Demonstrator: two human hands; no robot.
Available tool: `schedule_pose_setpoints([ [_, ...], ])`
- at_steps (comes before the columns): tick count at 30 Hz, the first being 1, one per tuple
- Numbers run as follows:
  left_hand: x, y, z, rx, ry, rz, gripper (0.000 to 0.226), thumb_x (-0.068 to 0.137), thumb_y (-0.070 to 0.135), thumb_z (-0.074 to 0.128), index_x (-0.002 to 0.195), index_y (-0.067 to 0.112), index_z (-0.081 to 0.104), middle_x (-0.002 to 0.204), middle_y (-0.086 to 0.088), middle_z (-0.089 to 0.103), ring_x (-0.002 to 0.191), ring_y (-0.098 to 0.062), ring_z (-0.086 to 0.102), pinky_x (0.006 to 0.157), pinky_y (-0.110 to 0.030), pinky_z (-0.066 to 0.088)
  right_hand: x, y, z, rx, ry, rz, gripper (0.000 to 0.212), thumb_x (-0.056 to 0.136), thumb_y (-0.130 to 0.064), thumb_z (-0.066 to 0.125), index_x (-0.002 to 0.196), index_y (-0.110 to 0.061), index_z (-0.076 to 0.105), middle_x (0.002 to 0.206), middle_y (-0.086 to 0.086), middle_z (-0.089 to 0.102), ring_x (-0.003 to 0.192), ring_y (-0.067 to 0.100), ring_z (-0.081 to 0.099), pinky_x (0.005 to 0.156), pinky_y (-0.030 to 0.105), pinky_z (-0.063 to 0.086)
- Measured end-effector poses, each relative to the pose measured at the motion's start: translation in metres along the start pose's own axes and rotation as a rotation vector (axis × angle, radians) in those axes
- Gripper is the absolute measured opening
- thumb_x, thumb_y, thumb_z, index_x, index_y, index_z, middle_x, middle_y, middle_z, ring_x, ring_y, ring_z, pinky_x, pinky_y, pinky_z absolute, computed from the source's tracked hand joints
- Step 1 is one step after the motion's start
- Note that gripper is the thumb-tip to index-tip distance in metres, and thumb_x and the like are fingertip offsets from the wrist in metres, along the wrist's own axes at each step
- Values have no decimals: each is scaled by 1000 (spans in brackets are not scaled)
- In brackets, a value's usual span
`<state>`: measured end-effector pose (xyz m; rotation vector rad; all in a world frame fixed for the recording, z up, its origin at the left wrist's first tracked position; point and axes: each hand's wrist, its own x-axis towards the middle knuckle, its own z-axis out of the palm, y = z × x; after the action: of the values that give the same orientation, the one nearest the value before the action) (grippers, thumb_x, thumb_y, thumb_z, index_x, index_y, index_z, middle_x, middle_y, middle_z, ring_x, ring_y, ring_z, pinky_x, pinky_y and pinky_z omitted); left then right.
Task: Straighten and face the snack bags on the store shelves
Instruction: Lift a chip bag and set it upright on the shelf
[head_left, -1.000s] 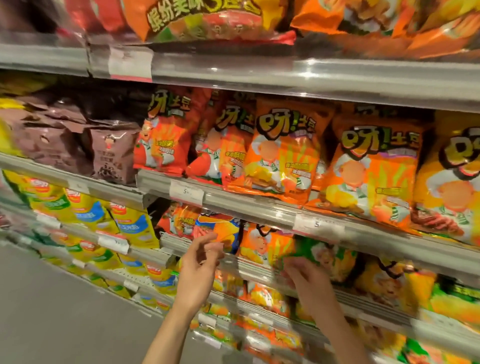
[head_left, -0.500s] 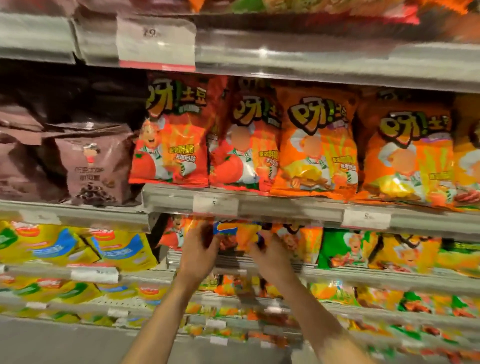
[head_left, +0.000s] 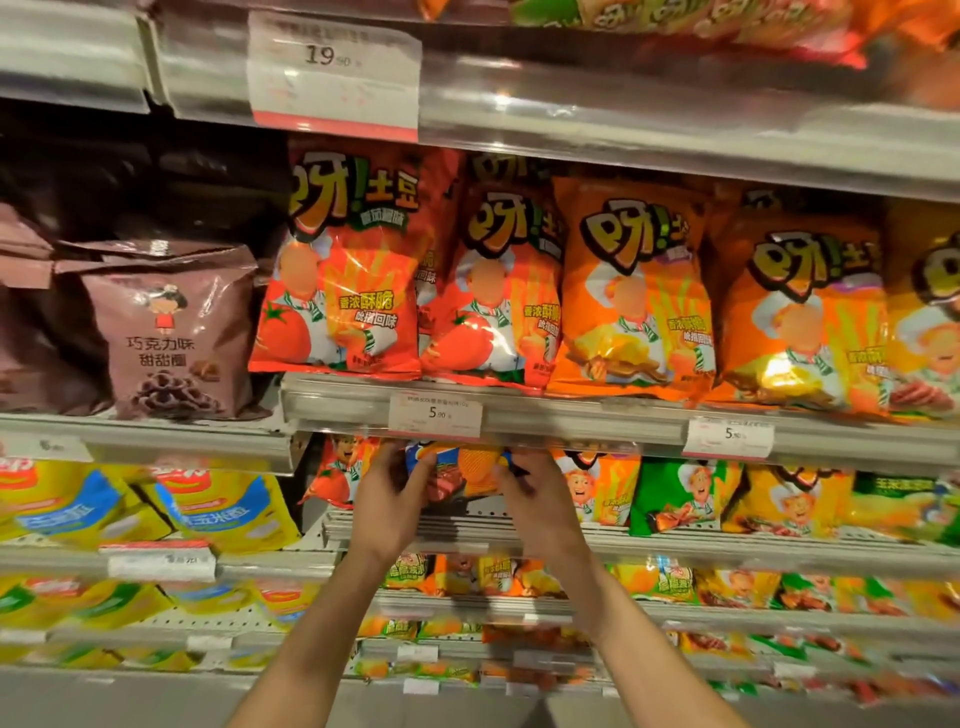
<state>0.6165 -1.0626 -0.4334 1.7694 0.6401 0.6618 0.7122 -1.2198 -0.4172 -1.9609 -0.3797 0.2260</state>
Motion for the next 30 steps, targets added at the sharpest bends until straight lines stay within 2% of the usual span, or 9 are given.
schedule_pose_setpoints([
  [5, -8, 3, -6, -84, 12, 1, 38, 95, 40, 67, 130, 27, 60, 104, 14, 74, 94, -6, 71, 76, -21, 57, -7, 3, 0, 83, 0, -17, 15, 96, -18, 71, 102, -27, 62, 105, -1, 67, 96, 3, 64, 76, 3, 44],
  [7, -12, 3, -7, -100, 26, 3, 34, 95, 37, 69, 127, 32, 57, 99, 30, 71, 94, 10, 66, 72, -8, 51, -12, 6, 0, 90, -17, -46, 22, 97, -18, 71, 117, -16, 63, 117, 4, 66, 109, 15, 63, 88, 10, 47],
  [10, -14, 3, -6, -126, 39, -26, 42, 95, 37, 69, 134, 25, 58, 106, 23, 67, 97, 9, 65, 73, -9, 51, -16, 4, 0, 142, -24, -37, 32, 96, -18, 71, 126, -10, 63, 126, 7, 65, 119, 17, 62, 103, 28, 49],
  [13, -14, 6, -6, -138, 70, -25, 44, 94, 38, 70, 134, 23, 60, 108, 21, 65, 96, 11, 63, 73, -8, 51, -18, 1, -2, 227, -22, -10, 32, 95, -16, 72, 126, -11, 63, 127, 4, 67, 121, 12, 62, 101, 21, 48],
  [18, -12, 13, -6, -141, 133, 21, 39, 88, 51, 70, 119, 26, 69, 105, 17, 70, 96, 10, 64, 73, -6, 49, -25, 0, -5, 264, -39, -50, 27, 97, -17, 71, 117, -33, 61, 118, -18, 63, 101, -24, 57, 83, 0, 44],
  [22, -19, 6, -10, -136, 68, -22, 32, 85, 53, 70, 113, 40, 63, 94, 23, 70, 95, 7, 65, 68, -4, 48, -30, 8, -4, 244, -17, -25, 30, 95, -25, 72, 123, -29, 61, 128, 0, 63, 118, 6, 61, 98, 22, 52],
  [26, -25, -1, -14, -135, -28, -83, 45, 86, 53, 67, 125, 33, 57, 96, 1, 71, 86, -2, 69, 63, -7, 49, -34, 5, -4, 193, -125, 96, 47, 93, -50, 68, 133, -30, 57, 126, -12, 56, 111, 2, 56, 76, 3, 43],
  [28, -24, 7, -18, -137, -103, -95, 49, 89, 54, 67, 131, 35, 51, 91, 6, 73, 80, 4, 69, 61, -9, 50, -31, 2, -7, 141, -181, 80, 42, 90, -59, 65, 117, -27, 66, 121, -9, 62, 107, 7, 61, 73, 5, 44],
  [30, -22, 14, -23, -108, -168, -106, 58, 85, 63, 64, 134, 36, 48, 93, 7, 71, 80, 1, 70, 60, -11, 50, -32, -2, -9, 166, -238, 84, 43, 90, -56, 69, 120, -26, 66, 124, -6, 65, 112, 7, 62, 78, 9, 48],
])
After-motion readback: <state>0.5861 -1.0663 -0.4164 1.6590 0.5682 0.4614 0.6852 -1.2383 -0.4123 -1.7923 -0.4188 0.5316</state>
